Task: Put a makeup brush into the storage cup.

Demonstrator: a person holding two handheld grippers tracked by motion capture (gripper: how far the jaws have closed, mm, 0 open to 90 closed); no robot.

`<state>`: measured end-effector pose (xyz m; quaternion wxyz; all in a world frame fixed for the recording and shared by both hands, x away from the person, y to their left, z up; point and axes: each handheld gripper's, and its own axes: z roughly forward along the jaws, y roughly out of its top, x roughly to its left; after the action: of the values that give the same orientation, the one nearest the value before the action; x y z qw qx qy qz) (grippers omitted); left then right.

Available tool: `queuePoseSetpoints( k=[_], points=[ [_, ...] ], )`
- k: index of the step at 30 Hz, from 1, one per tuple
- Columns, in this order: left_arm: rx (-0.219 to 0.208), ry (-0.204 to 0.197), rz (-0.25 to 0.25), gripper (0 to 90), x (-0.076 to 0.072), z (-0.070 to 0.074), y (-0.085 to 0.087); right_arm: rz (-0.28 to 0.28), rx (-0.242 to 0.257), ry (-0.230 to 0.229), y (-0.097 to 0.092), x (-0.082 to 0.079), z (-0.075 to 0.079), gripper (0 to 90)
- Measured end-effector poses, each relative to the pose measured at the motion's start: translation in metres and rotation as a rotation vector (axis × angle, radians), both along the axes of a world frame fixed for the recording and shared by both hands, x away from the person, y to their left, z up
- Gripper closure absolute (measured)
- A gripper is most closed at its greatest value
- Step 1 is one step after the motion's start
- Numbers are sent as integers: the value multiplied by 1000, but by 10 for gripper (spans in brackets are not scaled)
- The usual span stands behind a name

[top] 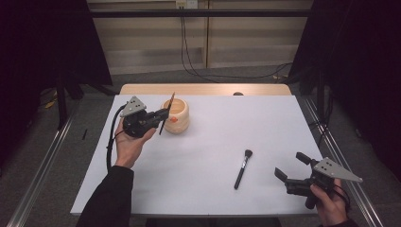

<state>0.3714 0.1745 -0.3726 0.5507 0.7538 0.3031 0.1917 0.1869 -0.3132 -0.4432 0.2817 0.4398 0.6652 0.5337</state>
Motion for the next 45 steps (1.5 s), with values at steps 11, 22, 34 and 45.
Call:
queuePoseSetpoints(
  k=[11, 22, 34, 45],
  points=[
    [-1, -17, 26, 836, 14, 11, -5, -1, 5, 4, 0, 0, 0, 0],
    [-26, -24, 37, 836, 25, 14, -12, -2, 8, 4, 0, 0, 0, 0],
    [-37, -39, 51, 836, 44, 27, -26, -22, 33, -1, 1, -1, 0, 0],
    [-18, -24, 69, 836, 55, 21, -32, -6, 9, -3, -1, 0, 0, 0]
  ],
)
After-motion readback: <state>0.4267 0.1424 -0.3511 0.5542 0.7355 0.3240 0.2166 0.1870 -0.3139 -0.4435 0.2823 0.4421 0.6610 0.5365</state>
